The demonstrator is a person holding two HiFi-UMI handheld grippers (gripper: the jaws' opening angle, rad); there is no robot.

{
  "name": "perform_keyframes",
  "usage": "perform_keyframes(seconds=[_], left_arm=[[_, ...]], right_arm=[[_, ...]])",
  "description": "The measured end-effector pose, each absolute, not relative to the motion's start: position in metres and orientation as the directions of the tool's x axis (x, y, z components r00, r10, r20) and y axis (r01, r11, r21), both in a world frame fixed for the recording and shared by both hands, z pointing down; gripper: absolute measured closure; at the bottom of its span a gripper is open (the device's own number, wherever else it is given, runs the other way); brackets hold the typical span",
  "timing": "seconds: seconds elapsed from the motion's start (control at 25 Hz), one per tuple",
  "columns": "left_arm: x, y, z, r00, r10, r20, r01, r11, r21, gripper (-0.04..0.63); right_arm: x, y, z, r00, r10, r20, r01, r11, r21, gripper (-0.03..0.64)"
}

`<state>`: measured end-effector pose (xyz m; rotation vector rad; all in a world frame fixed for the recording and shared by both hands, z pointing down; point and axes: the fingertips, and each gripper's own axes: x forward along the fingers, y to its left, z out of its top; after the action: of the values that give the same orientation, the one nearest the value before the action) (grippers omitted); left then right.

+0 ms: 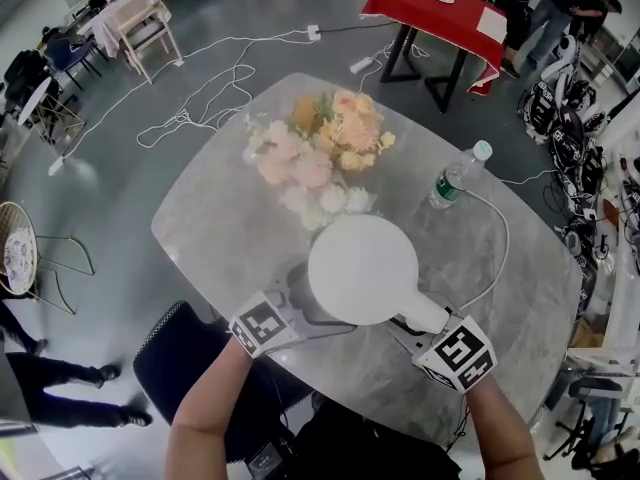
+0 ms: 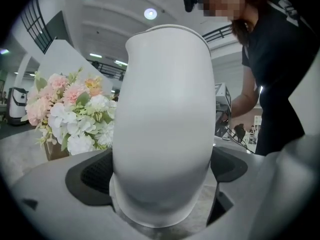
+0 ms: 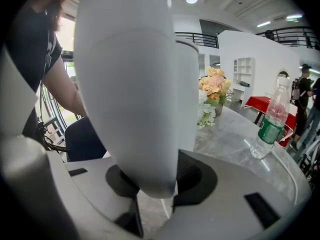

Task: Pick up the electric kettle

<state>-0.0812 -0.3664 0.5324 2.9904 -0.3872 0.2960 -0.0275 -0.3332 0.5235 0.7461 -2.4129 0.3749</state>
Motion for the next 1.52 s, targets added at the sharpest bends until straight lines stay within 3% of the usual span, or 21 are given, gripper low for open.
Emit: perform_keyframes(seconds=[0.56,1.52], left_arm=[[-0.078,-0.360,0.517,0.929,-0.271,0.251,-0.300,-0.950,0.083,0.037],[-0.057,-0.262,0.435,0.854,-0.456,0.250,-0.492,-0.864,0.107,0.037]], right_arm=[[-0.022,-0.328,0.512,-0.713,-0.432,0.552,-0.573,0.813,-0.105,0.496],[0.007,-0.241,0.423,-0.795,-0.334,0.507,-0.412,0.910,-0.045,0.495]])
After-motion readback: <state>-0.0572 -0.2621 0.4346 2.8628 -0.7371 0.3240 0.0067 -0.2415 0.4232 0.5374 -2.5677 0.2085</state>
